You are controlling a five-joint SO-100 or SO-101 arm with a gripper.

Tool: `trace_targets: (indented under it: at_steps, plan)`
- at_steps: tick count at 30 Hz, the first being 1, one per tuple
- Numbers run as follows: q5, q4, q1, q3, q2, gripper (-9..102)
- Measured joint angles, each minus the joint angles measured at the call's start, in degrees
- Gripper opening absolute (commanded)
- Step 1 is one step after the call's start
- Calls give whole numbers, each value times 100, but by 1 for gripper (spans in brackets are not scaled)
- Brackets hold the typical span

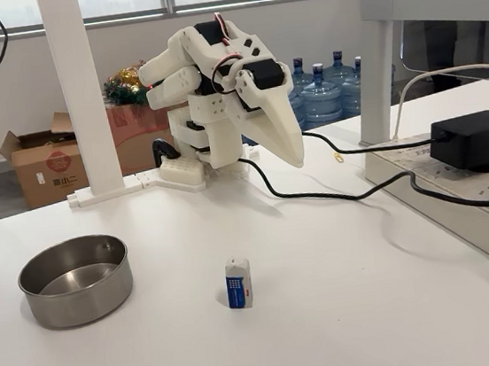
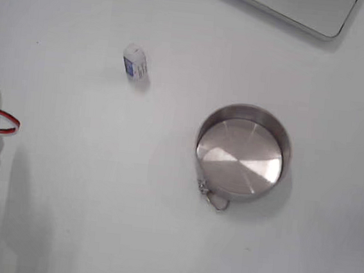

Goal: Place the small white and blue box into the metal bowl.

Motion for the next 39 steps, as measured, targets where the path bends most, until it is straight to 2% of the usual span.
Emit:
trace_targets:
  at_steps: [30,34,36,39]
  plan:
    - [0,0,26,0,0,-4]
    - [0,-35,281,0,-237,-4]
    - [0,-413,404,9,-536,-4]
    - [255,-1441,606,18,-1213,-4]
